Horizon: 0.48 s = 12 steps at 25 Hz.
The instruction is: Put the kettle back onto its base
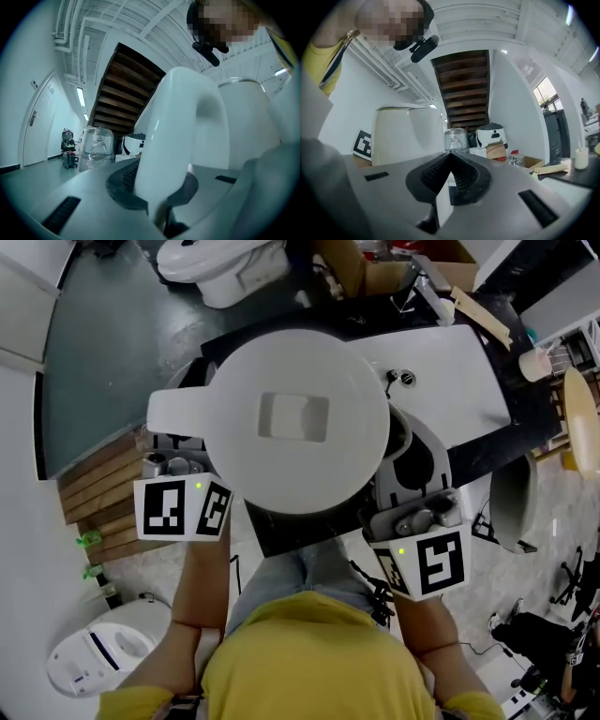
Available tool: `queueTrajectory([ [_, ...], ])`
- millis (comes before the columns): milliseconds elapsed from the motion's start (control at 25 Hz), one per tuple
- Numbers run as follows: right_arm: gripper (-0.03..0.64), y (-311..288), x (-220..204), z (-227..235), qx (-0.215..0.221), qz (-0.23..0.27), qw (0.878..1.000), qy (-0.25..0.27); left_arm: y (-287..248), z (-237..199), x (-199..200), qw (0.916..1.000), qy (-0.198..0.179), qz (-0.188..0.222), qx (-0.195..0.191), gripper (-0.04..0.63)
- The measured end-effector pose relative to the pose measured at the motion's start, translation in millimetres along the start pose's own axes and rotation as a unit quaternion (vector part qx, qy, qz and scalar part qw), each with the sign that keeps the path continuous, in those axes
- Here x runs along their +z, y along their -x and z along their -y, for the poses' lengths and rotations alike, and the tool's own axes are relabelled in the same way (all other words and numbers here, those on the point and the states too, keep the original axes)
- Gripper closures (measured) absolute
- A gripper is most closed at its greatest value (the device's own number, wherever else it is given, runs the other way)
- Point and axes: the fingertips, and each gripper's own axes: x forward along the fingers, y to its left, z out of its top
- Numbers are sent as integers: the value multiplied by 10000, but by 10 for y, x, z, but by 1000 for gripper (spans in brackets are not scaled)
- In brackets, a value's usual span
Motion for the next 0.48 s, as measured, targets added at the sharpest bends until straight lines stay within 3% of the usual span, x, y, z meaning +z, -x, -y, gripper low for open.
queueTrajectory([
  [480,603,-255,-195,241,-65,-67,9999,-49,-328,-65,-266,9999,113,-53,35,552],
])
